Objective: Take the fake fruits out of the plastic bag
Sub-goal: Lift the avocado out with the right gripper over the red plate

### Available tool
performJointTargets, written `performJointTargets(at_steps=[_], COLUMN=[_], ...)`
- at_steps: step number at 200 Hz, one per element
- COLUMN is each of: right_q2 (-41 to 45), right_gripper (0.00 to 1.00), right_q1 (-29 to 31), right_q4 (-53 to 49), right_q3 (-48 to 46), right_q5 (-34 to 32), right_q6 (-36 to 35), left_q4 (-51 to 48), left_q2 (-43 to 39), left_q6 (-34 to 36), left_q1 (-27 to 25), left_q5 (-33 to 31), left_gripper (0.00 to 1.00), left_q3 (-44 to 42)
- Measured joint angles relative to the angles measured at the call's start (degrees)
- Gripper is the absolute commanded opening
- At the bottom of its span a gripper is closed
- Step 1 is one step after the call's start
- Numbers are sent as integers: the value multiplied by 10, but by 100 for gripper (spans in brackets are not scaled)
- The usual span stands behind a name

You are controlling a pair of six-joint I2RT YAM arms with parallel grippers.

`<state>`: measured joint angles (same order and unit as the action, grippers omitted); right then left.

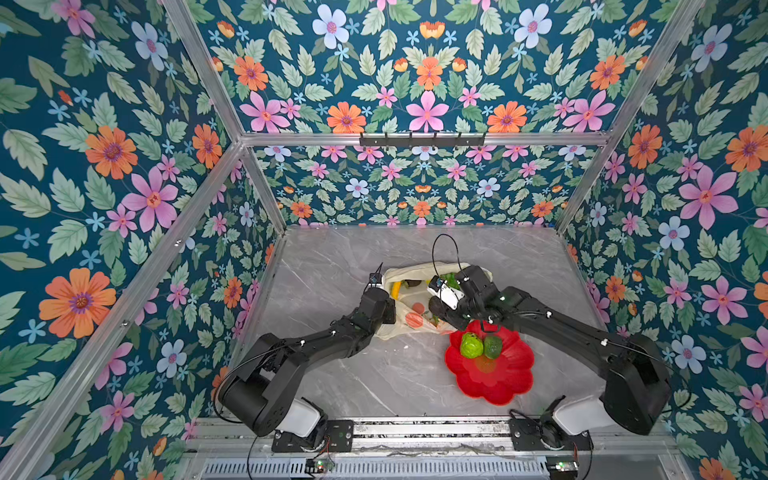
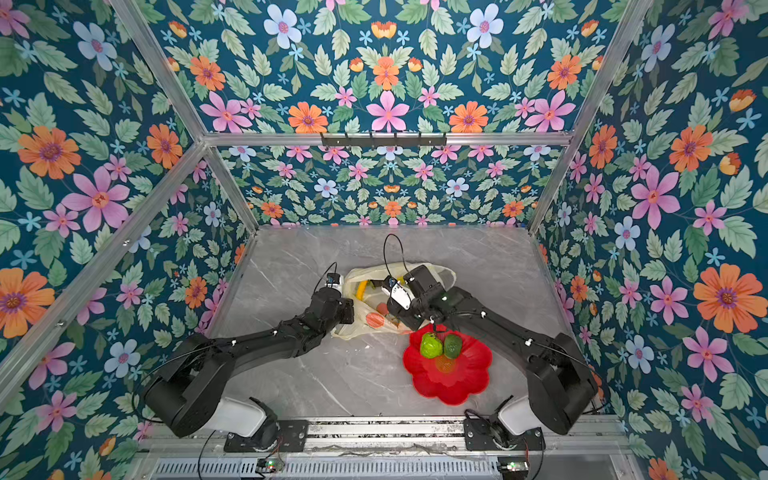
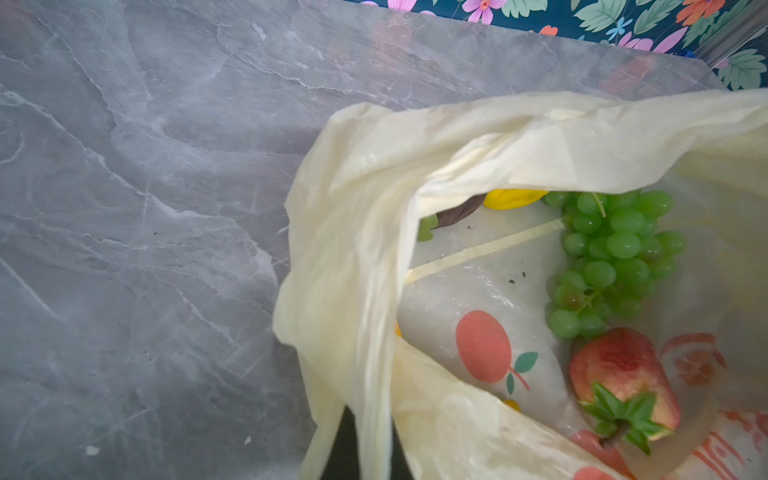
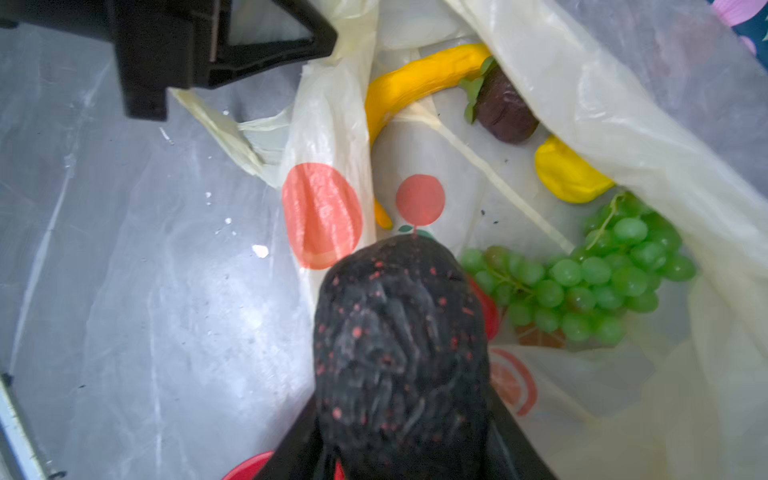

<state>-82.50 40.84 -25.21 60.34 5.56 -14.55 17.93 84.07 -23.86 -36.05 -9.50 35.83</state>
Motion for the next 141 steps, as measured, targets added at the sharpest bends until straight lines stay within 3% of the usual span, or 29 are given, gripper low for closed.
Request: performJointTargets(at_steps=[79,141], right_q2=[90,146], right_gripper=[38,38], right_q1=[132,168], right_q4=[-81,-118], right_q3=[-79,-131], right_q5=[-68,-105], right_q6=[182,287], left_q4=[0,0], left_q2=[1,4], left_q6=[0,0], left_q1=[0,0], left_q5=[0,0], left_gripper=[6,6], left_q3=[3,4])
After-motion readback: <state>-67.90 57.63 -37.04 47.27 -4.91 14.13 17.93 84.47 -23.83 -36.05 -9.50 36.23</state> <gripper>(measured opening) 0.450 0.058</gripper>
